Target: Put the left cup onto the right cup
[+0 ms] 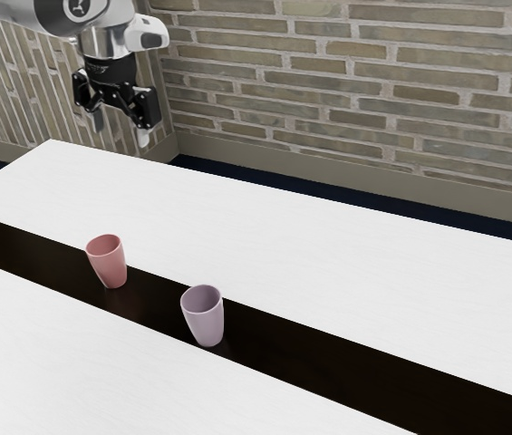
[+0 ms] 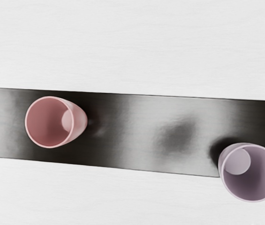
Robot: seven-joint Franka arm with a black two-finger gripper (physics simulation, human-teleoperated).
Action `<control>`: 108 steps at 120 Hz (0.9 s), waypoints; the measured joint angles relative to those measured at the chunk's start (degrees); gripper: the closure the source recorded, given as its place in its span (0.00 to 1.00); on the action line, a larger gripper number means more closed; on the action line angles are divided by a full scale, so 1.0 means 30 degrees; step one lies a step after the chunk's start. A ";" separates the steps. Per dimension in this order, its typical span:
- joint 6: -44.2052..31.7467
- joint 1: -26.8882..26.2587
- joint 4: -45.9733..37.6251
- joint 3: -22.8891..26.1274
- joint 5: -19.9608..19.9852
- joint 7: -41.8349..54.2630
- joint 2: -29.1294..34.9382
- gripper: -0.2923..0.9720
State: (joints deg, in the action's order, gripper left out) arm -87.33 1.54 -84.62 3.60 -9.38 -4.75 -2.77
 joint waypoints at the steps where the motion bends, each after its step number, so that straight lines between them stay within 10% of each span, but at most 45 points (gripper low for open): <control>1: 0.0000 -0.0006 -0.0002 0.0000 0.0001 0.0004 -0.0004 0.23; 108: -0.4180 0.0109 -0.4466 -0.3057 0.0839 0.1044 -0.0137 0.23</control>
State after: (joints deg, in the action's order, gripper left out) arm -99.87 1.87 -98.01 -5.57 -6.86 -1.62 -3.18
